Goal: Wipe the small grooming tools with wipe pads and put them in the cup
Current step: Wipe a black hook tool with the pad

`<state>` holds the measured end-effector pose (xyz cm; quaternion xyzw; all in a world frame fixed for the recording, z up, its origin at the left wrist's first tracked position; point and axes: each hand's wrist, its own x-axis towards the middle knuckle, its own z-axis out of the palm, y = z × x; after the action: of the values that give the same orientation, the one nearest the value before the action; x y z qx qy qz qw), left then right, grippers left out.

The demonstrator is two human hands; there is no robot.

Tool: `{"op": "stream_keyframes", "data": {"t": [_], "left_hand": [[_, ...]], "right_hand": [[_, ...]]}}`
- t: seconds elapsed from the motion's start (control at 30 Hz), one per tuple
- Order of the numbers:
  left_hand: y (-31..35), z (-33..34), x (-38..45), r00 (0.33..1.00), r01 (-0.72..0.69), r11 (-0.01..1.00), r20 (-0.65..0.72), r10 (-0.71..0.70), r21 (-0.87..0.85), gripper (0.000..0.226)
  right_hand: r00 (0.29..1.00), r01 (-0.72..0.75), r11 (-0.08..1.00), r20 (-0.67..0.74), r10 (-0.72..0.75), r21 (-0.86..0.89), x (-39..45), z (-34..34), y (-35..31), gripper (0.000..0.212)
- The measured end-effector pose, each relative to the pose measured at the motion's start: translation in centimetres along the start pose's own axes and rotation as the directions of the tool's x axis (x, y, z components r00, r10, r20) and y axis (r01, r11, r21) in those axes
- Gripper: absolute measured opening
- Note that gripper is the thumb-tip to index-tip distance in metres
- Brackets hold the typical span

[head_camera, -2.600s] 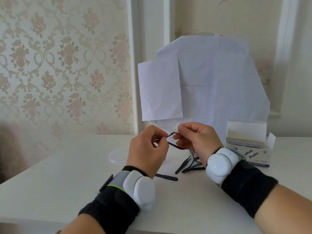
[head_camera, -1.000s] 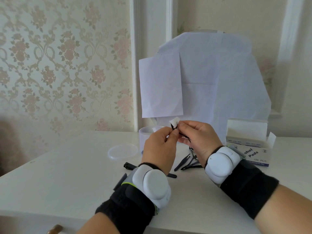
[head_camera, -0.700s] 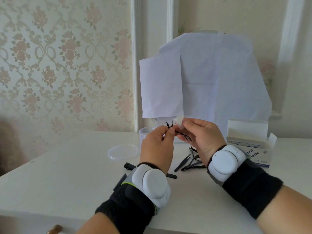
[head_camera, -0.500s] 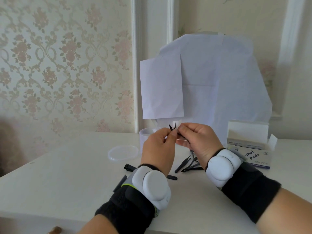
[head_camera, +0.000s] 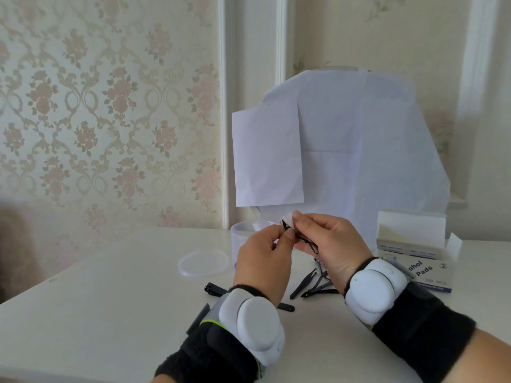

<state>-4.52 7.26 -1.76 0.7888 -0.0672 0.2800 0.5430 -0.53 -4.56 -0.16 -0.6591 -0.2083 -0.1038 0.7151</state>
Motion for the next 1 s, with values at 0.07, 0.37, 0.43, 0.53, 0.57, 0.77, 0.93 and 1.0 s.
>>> {"op": "stream_keyframes", "data": {"t": [0.07,0.37,0.43,0.53,0.57,0.77,0.93,1.0], "left_hand": [[0.01,-0.02,0.00,1.000,0.002,1.000,0.005,-0.002,-0.002,0.025],[-0.06,0.05,0.11,1.000,0.003,1.000,0.011,-0.003,0.009,0.028],[-0.04,0.11,0.03,1.000,-0.006,1.000,0.018,0.005,0.016,0.027],[-0.05,0.20,0.05,1.000,-0.006,1.000,0.026,0.006,0.014,0.026],[-0.01,0.17,-0.02,1.000,-0.006,1.000,0.028,0.006,0.008,0.027],[0.19,0.15,-0.13,1.000,-0.024,1.000,0.017,0.024,-0.006,0.022],[0.09,0.04,0.04,1.000,-0.017,0.999,-0.012,0.017,-0.027,0.022],[0.10,-0.08,0.09,1.000,-0.003,0.998,-0.010,0.002,-0.058,0.024]], "right_hand": [[0.998,-0.053,0.997,-0.014,0.054,0.059,0.10,-0.08,-0.08,0.033],[0.998,-0.010,1.000,0.059,0.012,-0.026,-0.11,-0.40,-0.26,0.015],[0.999,0.005,0.999,0.049,-0.003,-0.050,-0.14,-0.53,-0.36,0.011],[0.999,0.035,0.996,0.019,-0.033,-0.084,-0.10,-0.43,-0.21,0.013],[0.999,0.039,0.995,0.007,-0.039,-0.093,-0.13,-0.35,-0.11,0.014],[0.996,0.032,0.998,-0.076,-0.036,-0.055,0.15,-0.21,0.29,0.016],[0.999,0.040,0.997,0.018,-0.039,-0.062,0.10,-0.44,0.25,0.019],[0.997,0.013,0.999,0.072,-0.010,-0.036,0.05,-0.51,0.16,0.016]]}}
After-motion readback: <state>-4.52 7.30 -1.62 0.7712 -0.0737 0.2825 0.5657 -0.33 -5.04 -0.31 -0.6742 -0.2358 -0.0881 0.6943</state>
